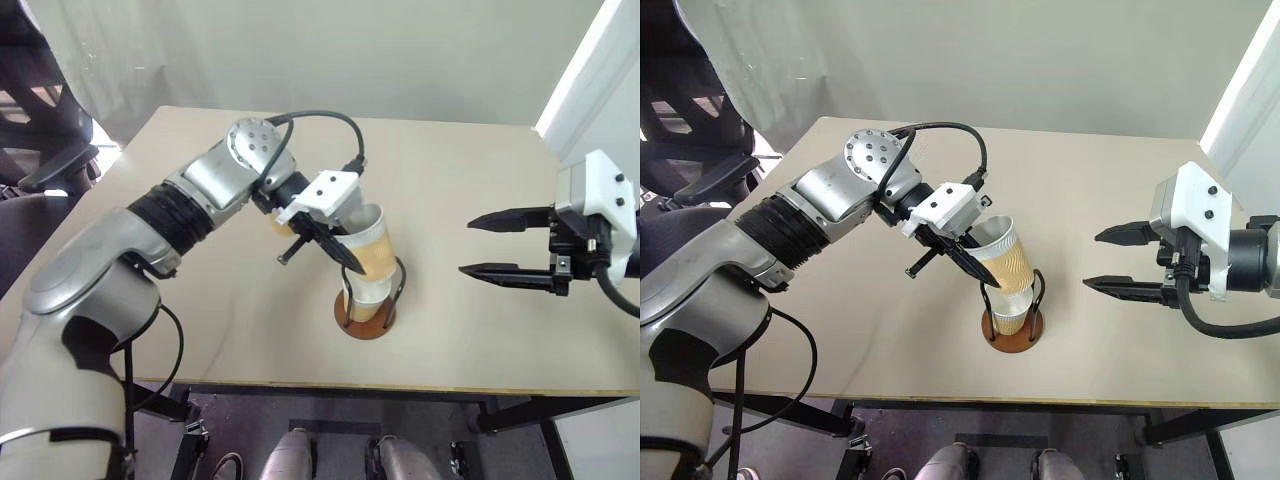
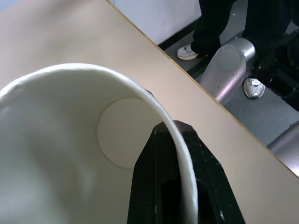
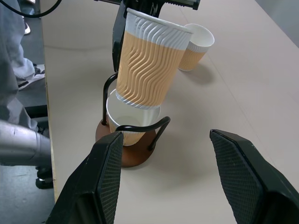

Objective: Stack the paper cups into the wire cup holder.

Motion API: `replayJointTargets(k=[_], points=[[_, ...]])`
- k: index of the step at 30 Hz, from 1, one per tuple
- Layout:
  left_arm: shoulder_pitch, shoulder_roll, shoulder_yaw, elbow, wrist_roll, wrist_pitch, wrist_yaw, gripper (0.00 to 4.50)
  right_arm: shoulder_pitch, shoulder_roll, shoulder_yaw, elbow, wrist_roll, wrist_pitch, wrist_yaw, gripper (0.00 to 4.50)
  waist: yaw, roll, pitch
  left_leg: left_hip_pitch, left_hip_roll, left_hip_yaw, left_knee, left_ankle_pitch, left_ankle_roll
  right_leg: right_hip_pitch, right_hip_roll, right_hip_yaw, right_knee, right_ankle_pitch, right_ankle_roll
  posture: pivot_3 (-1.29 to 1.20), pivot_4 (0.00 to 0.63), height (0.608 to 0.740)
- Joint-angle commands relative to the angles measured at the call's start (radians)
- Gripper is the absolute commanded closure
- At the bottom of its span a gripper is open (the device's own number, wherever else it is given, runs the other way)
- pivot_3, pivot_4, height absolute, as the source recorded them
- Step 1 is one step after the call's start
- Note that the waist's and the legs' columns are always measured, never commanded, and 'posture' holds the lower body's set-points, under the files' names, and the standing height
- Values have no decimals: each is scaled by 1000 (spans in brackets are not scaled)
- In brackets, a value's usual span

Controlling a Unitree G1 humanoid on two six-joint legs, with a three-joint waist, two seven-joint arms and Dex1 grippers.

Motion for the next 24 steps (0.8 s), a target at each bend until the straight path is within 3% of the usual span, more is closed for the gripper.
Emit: replayJointTargets(k=[1,5,12,24], points=[[-6,-4,3,-5,3,-24,-40,4494,-1,-23,-49,-12,15,-6,-13,1486,0,0,0,0,0,0,0,0,0,0,0,0,0,0,0,0,150,740],[-7,-12,1,14,9,-36,-40,3474,7,-26,-51,-14,17,-9,-21,1486,0,0,0,0,0,0,0,0,0,0,0,0,0,0,0,0,150,740],[2,-60,44,89,38,-85,-40,1010,20,-29,-53,-14,18,-15,-29,1486,1,0,0,0,0,0,0,0,0,0,0,0,0,0,1,0,150,740],[-34,-138,301,308,90,-50,-40,1010,19,-39,-24,21,-8,-54,-21,1486,3,0,0,0,-1,0,1,0,0,1,0,1,0,-1,3,0,150,740]])
